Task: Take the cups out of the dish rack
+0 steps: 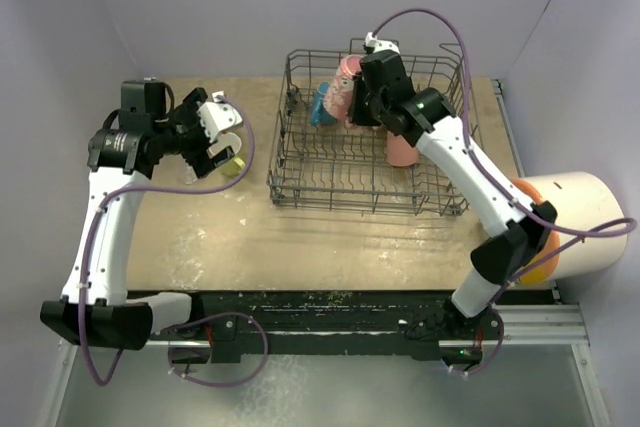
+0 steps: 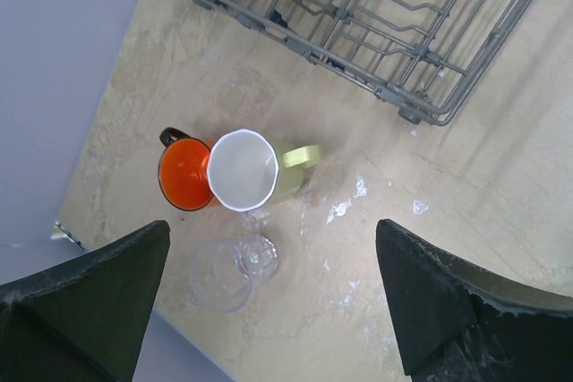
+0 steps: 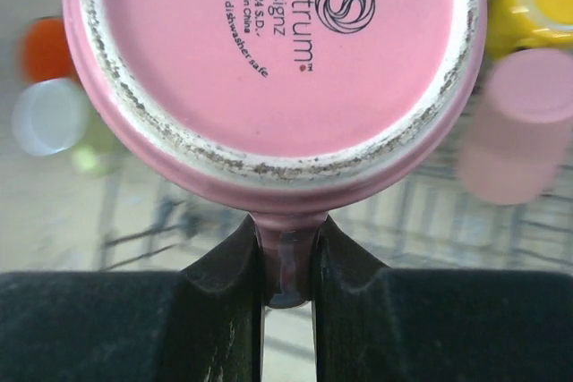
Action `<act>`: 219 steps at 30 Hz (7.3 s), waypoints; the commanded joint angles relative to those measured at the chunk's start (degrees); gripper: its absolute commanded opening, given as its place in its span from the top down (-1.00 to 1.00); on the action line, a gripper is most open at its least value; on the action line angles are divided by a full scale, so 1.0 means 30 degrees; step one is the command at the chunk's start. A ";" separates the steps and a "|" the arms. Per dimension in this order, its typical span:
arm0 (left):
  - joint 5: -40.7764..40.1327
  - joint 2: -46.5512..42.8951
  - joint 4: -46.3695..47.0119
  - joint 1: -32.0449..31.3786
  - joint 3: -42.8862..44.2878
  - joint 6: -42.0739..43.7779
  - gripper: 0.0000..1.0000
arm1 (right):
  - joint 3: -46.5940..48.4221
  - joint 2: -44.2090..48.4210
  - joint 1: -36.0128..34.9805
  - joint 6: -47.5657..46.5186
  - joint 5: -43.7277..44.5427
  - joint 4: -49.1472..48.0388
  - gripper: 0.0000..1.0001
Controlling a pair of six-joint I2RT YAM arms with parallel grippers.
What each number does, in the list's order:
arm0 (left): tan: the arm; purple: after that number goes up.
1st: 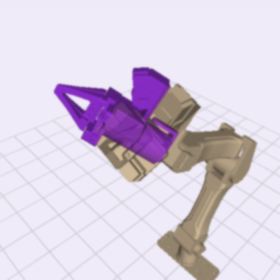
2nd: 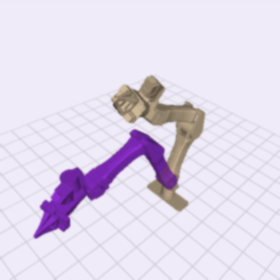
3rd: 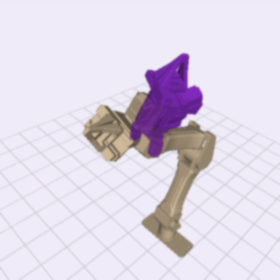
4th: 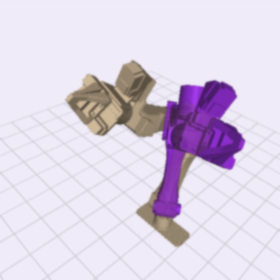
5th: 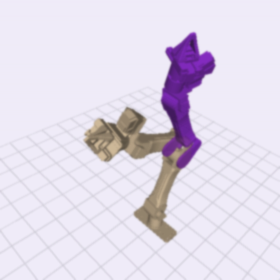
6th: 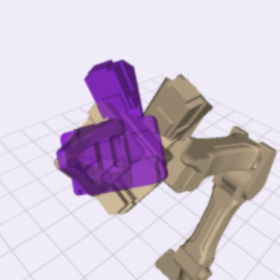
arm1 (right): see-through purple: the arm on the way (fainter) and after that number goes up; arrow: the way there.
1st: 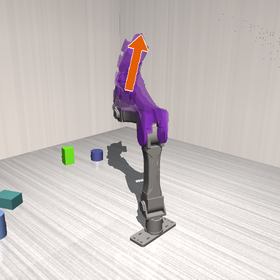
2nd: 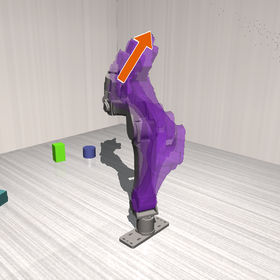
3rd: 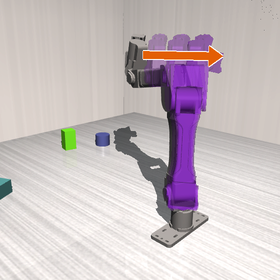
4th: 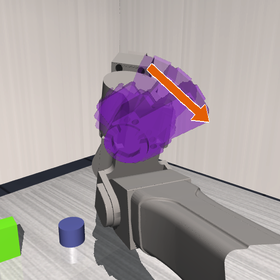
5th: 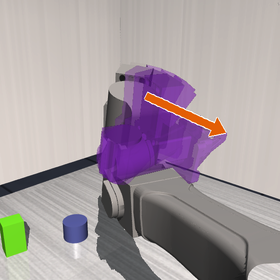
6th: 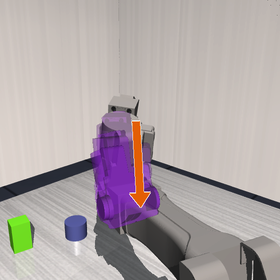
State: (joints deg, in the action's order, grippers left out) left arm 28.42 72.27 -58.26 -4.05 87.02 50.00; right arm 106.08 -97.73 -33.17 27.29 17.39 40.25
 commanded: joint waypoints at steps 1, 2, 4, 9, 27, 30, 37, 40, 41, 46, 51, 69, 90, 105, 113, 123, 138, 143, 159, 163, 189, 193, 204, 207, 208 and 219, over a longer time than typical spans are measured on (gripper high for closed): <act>0.2269 -0.1839 0.0791 -0.0025 -0.0615 0.1350 -0.99 | -0.0265 0.2576 -0.1845 0.3758 -0.4378 -0.3483 1.00; 0.2730 -0.2218 0.0901 -0.0033 -0.0809 0.1641 -0.99 | -0.0989 0.2951 -0.2085 0.4603 -0.5531 -0.4364 1.00; 0.3704 -0.3012 0.1186 -0.0026 -0.1163 0.2181 -0.99 | -0.2646 0.3691 -0.2428 0.6614 -0.7438 -0.6419 1.00; 0.5184 -0.4314 0.1569 -0.0026 -0.1839 0.3098 -0.99 | -0.5971 0.5084 -0.3029 0.9876 -1.0520 -1.1014 1.00; 0.7283 -0.6331 0.4425 -0.0028 -0.3602 0.4707 -0.55 | -1.2153 0.4877 -0.5401 1.9919 -1.5073 -2.5631 1.00; 0.7348 -0.6501 0.5198 -0.0026 -0.3922 0.4490 -0.30 | -1.2798 0.4585 -0.5980 2.1111 -1.4953 -2.7672 1.00; 0.7124 -0.7231 0.7506 -0.0025 -0.4804 0.3805 0.83 | -1.3303 0.4276 -0.6813 2.2248 -1.4629 -2.9897 1.00; 0.6398 -0.7425 0.9135 -0.0040 -0.5281 0.2645 1.00 | -1.3055 0.4625 -0.6811 2.1677 -1.4679 -2.8123 0.60; 0.5993 -0.7391 0.9781 -0.0027 -0.5417 0.2187 1.00 | -1.3002 0.4888 -0.6815 2.1217 -1.4728 -2.7208 0.35; 0.1714 -0.5280 1.0931 -0.0025 -0.4235 0.0124 1.00 | -1.1240 0.6809 -0.6325 1.6301 -1.2093 -1.7843 -0.59; -0.2129 -0.0989 0.8320 0.1263 -0.0456 -0.0800 1.00 | -0.9999 0.8496 -0.5106 1.2774 -0.8655 -1.1192 -0.69; -0.8786 1.7185 -0.2992 0.5674 1.7724 -0.2239 1.00 | -0.8845 0.9504 -0.3069 0.7989 -0.4036 -0.3921 -0.69; -0.8557 2.1164 -0.1986 0.5756 1.7195 -0.1757 1.00 | -0.9200 0.7977 -0.3007 0.7278 -0.4297 -0.4477 -0.68; -0.8429 2.0781 -0.1326 0.5867 1.7344 -0.2765 -0.85 | -0.6869 0.3987 -0.2616 0.4923 -0.1507 -0.3902 -0.74; -0.7697 1.6761 -0.1765 0.5855 1.7155 -0.3363 -0.99 | 0.0261 -0.4488 -0.2508 0.2828 0.3117 -0.2822 -0.67; -0.4296 0.9050 -0.3195 0.5858 0.9706 -0.3758 -0.99 | 1.1285 -1.3261 -0.2223 0.0963 0.6021 -0.1238 -0.47; -0.3426 0.5812 -0.3716 0.5841 0.5895 -0.3199 -0.99 | 1.1380 -1.4952 -0.1306 -0.0277 0.6597 -0.5073 -0.28; -0.3358 0.5392 -0.3885 0.5854 0.5670 -0.3093 -0.99 | 1.1514 -1.5320 -0.0974 -0.0220 0.6236 -0.5503 -0.16; -0.3264 0.5042 -0.4409 0.5839 0.6107 -0.2941 -0.99 | 1.0138 -1.4189 -0.0951 -0.1025 0.6287 -0.5902 0.64; -0.3083 0.5018 -0.4661 0.5863 0.6359 -0.2970 -0.99 | 1.0068 -1.3651 -0.0904 -0.1376 0.6420 -0.6038 0.92; 0.3813 0.0987 -0.2612 0.5856 0.2432 0.0767 -0.99 | 0.2148 -0.1183 -0.1452 0.3967 -0.1685 -0.7418 1.00; 0.5892 -0.0292 -0.2665 0.5793 0.1163 0.2777 -0.99 | -0.2906 0.2195 -0.1639 0.7211 -0.6417 -1.0074 1.00; 0.9939 -0.4165 -0.3659 0.5793 -0.0744 0.8838 -0.99 | -1.0830 0.6533 -0.3368 1.6216 -1.2997 -1.9523 1.00; 1.0996 -0.4829 -0.4088 0.5776 -0.0815 0.9557 -0.99 | -1.2486 0.6795 -0.4007 1.8170 -1.3048 -2.1877 1.00; 1.1387 -0.5064 -0.4019 0.5779 -0.0871 0.9606 -0.99 | -1.2708 0.6752 -0.4219 1.8588 -1.2979 -2.2355 1.00; 1.2928 -0.6382 -0.3196 0.5798 -0.1069 0.9375 -0.94 | -1.3829 0.6058 -0.5839 2.1619 -1.2388 -2.6926 1.00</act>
State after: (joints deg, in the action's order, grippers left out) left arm 62.74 53.82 -69.95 13.37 84.03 77.12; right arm 63.59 -80.31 -49.23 87.05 -19.44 -26.02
